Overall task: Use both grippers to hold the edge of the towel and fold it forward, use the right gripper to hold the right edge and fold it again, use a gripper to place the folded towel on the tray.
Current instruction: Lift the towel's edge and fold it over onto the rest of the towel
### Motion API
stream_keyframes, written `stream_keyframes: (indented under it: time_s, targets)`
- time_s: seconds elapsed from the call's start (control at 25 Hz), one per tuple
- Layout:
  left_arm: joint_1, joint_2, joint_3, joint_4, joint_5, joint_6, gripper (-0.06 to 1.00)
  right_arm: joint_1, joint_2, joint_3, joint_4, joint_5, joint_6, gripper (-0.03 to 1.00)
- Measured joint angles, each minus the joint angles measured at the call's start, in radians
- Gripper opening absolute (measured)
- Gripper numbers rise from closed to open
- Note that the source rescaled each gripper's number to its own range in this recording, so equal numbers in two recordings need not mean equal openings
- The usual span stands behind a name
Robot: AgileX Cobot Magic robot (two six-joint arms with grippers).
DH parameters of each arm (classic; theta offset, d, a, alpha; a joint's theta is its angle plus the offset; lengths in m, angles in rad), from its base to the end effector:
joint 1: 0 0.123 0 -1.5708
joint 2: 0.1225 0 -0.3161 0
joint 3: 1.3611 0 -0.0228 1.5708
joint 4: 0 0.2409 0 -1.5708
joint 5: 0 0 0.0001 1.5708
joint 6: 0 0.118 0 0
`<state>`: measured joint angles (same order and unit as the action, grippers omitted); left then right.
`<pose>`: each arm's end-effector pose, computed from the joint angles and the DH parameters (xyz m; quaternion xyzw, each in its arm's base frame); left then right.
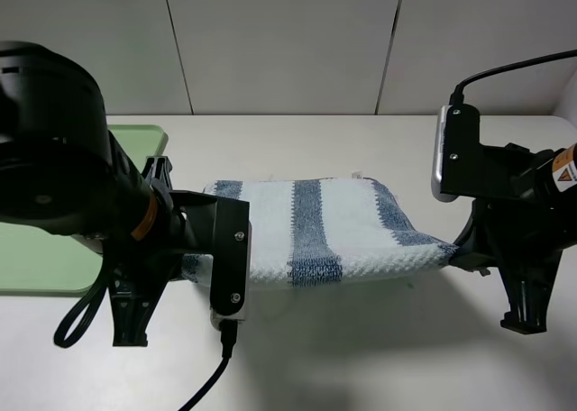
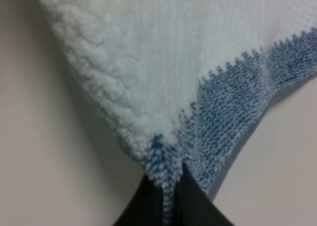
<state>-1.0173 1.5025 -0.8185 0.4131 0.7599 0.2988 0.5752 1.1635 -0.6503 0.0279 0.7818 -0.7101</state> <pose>0.1634 -0.2023 0.2124 0.7002 0.6888 0.1096 0.1529 0.1513 0.1008 0.2373 -0.5830 0.7921 -0.0007 0.1808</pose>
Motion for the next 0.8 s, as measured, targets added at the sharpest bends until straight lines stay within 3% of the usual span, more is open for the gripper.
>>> stream_keyframes:
  time_s: [0.44,0.8]
  targets:
    - [0.0,0.0,-0.006,-0.006,0.008,-0.034,0.0,0.0,-0.002,0.0,0.01,0.01,0.004,0.0]
    - [0.0,0.0,-0.085,0.087,0.071,-0.079,0.0,0.0,0.009,-0.003,-0.012,-0.039,0.007,0.0]
